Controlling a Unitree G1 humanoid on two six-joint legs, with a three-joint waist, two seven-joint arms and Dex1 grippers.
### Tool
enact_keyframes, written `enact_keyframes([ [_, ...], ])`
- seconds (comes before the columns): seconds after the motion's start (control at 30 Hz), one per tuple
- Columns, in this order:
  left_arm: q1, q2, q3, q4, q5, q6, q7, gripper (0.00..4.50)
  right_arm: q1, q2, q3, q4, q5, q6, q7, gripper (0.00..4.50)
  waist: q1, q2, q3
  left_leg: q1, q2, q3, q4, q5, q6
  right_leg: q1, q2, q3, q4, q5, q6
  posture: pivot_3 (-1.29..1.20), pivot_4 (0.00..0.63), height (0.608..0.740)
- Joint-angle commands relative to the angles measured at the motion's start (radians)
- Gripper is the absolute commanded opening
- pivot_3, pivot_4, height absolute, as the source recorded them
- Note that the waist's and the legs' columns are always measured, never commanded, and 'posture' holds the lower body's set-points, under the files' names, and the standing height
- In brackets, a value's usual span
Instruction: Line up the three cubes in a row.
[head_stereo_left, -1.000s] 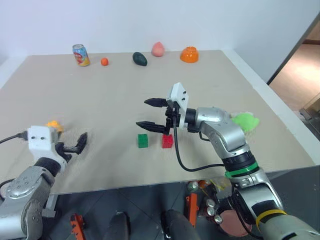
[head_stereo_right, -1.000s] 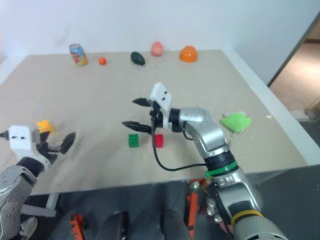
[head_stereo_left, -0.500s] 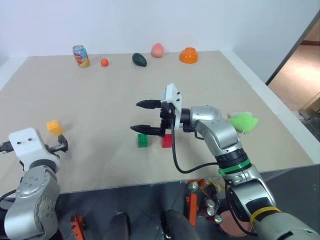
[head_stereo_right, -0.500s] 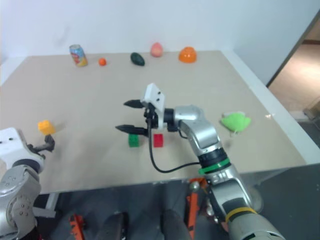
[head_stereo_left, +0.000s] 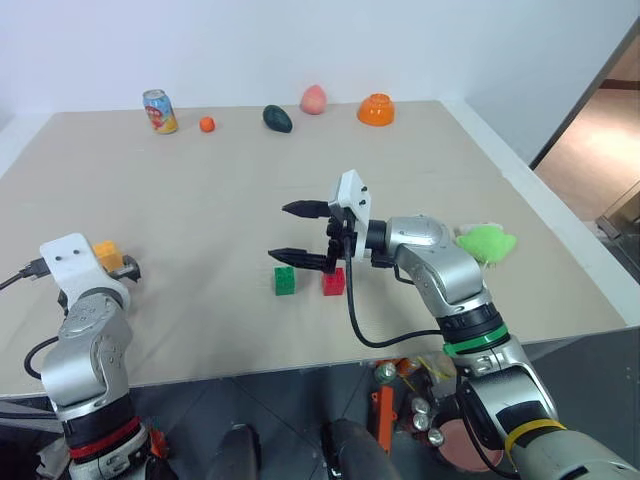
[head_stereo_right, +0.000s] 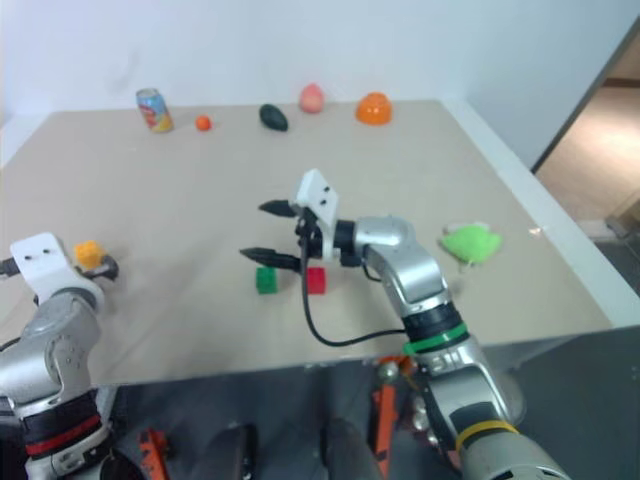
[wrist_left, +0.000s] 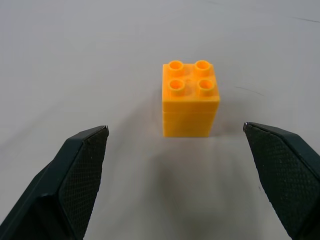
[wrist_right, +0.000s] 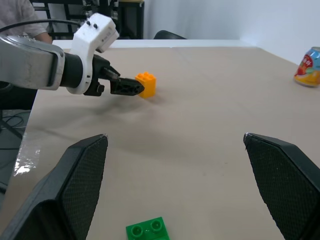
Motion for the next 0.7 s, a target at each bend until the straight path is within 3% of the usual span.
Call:
enact_keyframes([
  [0.03, -0.039, 0.029, 0.01, 0.059, 0.016, -0.065, 0.011, 4.48, 0.003, -0.013, -0.036, -0.053, 0.007, 0.002, -0.014, 4.5, 0.0, 0.0, 0.0, 0.0, 0.0, 0.0, 0.0, 0.0, 0.0, 0.0, 0.0, 0.0, 0.0, 0.0, 0.0, 0.0, 0.15, 0.738],
  [0.43, -0.11, 0.058, -0.03, 0.243, 0.029, -0.175, 0.007, 4.48, 0.004, -0.026, -0.044, -0.06, 0.011, 0.005, -0.037, 4.5, 0.0, 0.0, 0.0, 0.0, 0.0, 0.0, -0.001, 0.0, 0.0, 0.0, 0.0, 0.0, 0.0, 0.001, 0.001, 0.0, 0.15, 0.738],
  [0.47, -0.112, 0.059, -0.03, 0.252, 0.028, -0.182, 0.006, 3.95, 0.004, -0.027, -0.044, -0.061, 0.011, 0.005, -0.038, 4.5, 0.0, 0.0, 0.0, 0.0, 0.0, 0.0, -0.001, 0.0, 0.0, 0.0, 0.0, 0.0, 0.0, 0.001, 0.002, 0.0, 0.15, 0.738],
  [0.7, -0.105, 0.051, -0.023, 0.27, 0.017, -0.207, 0.014, 1.55, 0.002, -0.033, -0.045, -0.054, 0.004, 0.002, -0.045, 4.5, 0.0, 0.0, 0.0, -0.001, 0.0, 0.0, -0.001, 0.0, 0.0, -0.001, 0.0, 0.0, 0.0, 0.002, 0.004, 0.0, 0.15, 0.738],
])
